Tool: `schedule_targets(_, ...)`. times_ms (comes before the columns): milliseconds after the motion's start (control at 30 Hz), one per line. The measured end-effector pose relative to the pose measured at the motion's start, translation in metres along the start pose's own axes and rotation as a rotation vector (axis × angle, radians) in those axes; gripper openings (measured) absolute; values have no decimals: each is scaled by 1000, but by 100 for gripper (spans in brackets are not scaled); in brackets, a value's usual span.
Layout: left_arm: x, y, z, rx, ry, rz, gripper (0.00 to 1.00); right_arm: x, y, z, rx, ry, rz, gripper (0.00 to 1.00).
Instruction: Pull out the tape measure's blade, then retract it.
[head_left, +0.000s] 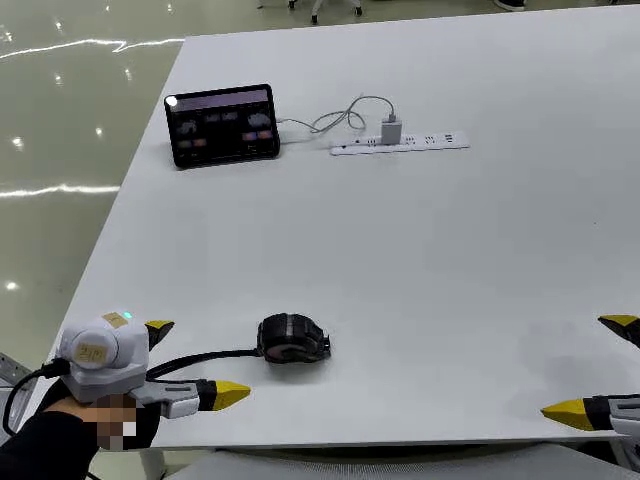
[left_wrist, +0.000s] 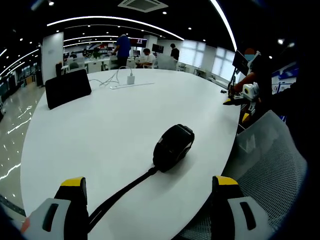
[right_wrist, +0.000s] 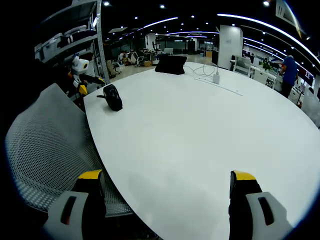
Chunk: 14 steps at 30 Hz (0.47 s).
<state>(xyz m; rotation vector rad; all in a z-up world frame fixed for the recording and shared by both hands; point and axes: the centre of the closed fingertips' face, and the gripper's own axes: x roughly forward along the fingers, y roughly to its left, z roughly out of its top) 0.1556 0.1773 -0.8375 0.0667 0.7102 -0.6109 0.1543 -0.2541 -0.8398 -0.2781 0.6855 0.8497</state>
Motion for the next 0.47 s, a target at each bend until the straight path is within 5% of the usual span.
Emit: schedule_targets(467, 2, -5, -3, 12, 16, -15, 100, -1, -3, 3, 2, -7, -5, 100)
